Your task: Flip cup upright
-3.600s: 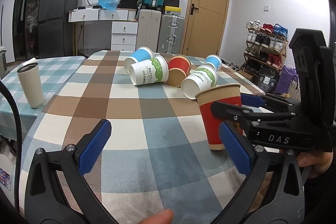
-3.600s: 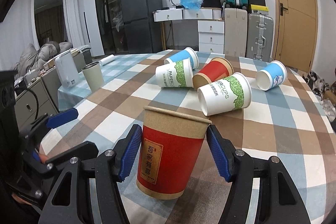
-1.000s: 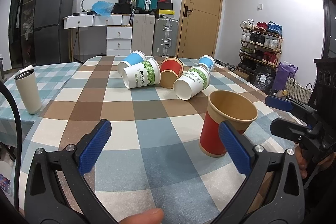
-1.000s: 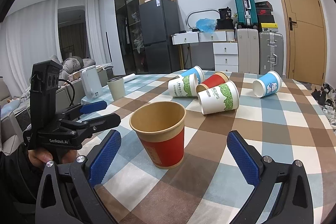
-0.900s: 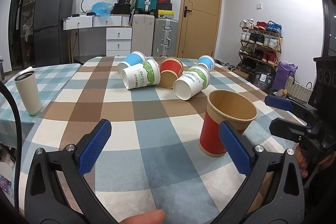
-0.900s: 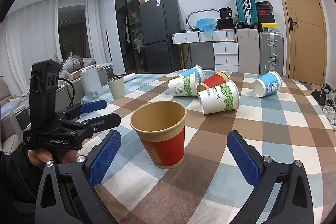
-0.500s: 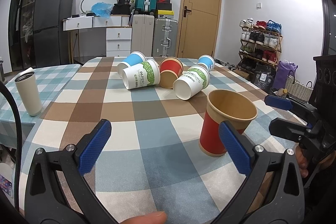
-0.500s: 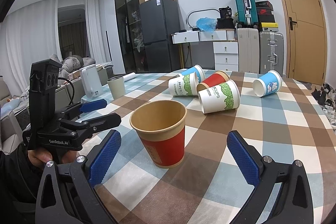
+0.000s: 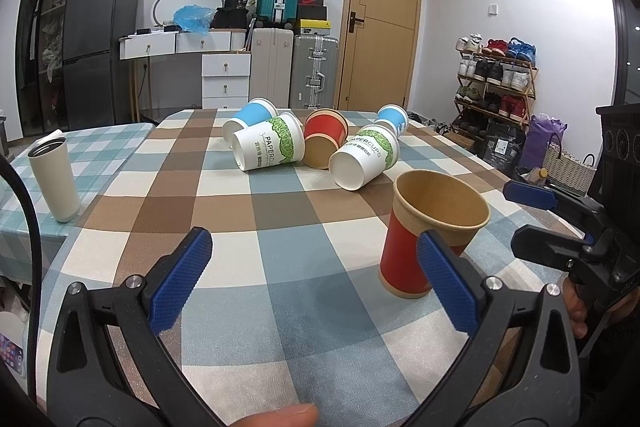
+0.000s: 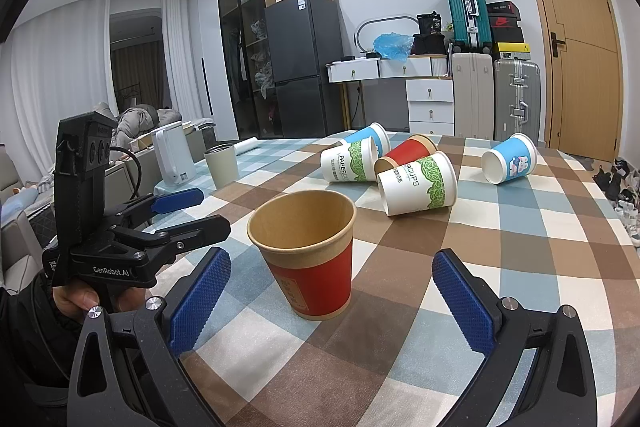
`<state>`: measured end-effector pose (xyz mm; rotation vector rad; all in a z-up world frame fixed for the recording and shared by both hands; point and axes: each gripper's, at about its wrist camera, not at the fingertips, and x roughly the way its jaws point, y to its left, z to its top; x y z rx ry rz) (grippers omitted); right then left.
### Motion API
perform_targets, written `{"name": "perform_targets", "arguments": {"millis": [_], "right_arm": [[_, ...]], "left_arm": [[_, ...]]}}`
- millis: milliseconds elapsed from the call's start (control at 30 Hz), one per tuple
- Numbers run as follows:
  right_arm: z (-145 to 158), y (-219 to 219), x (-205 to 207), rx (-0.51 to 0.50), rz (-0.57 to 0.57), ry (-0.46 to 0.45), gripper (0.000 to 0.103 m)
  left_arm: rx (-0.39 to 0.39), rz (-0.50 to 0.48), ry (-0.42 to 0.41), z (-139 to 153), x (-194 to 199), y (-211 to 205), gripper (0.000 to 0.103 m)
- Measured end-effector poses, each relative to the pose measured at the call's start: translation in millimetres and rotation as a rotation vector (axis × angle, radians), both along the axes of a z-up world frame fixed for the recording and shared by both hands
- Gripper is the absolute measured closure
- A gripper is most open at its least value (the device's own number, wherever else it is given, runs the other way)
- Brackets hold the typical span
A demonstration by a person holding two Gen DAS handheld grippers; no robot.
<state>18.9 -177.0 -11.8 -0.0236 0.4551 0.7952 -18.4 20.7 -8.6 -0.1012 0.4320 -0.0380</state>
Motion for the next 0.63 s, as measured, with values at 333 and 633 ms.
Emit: {"name": "perform_targets", "arguments": {"millis": [333,633], "right_arm": [[0.2,0.1,0.0,0.0,0.0,0.001,0.0],[0.5,0.2,0.1,-0.001,0.0,0.0,0.0]], "left_arm": [[0.0,0.0,-0.001,-0.1,-0.1,0.6,0.001],[0.0,-0.001,-0.002,0.4,-0.9,0.0,0.001]]}}
